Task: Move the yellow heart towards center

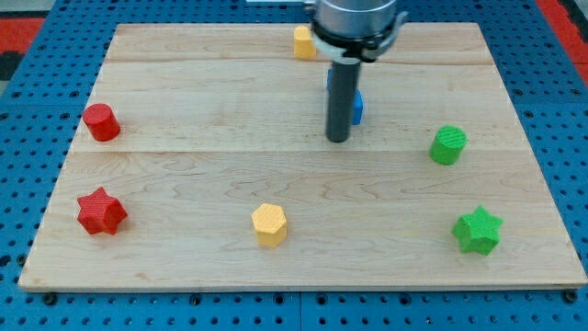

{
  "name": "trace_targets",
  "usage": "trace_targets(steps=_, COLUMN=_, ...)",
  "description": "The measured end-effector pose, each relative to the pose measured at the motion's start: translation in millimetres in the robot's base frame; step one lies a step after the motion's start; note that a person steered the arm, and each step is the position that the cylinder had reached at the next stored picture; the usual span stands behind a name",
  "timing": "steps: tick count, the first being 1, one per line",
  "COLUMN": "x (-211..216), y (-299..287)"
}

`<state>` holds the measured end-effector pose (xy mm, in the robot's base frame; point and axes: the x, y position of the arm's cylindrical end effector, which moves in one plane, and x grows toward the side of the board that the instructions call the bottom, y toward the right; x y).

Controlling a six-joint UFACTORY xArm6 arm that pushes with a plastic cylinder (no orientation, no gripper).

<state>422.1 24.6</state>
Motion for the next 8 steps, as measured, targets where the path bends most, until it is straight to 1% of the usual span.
trace_targets(steps=1, x=0, y=-86)
trace_targets(steps=2, x=-15, y=-126)
trace_targets(steps=3, x=-60, y=-125)
trace_targets(steps=4, x=-86, y=-111)
trace_targets(steps=5, x=-101, y=-73)
trace_targets(steps=6, x=-149, y=-37)
trace_targets(steps=7, x=-175, y=41)
trace_targets(steps=8, x=-208, y=21)
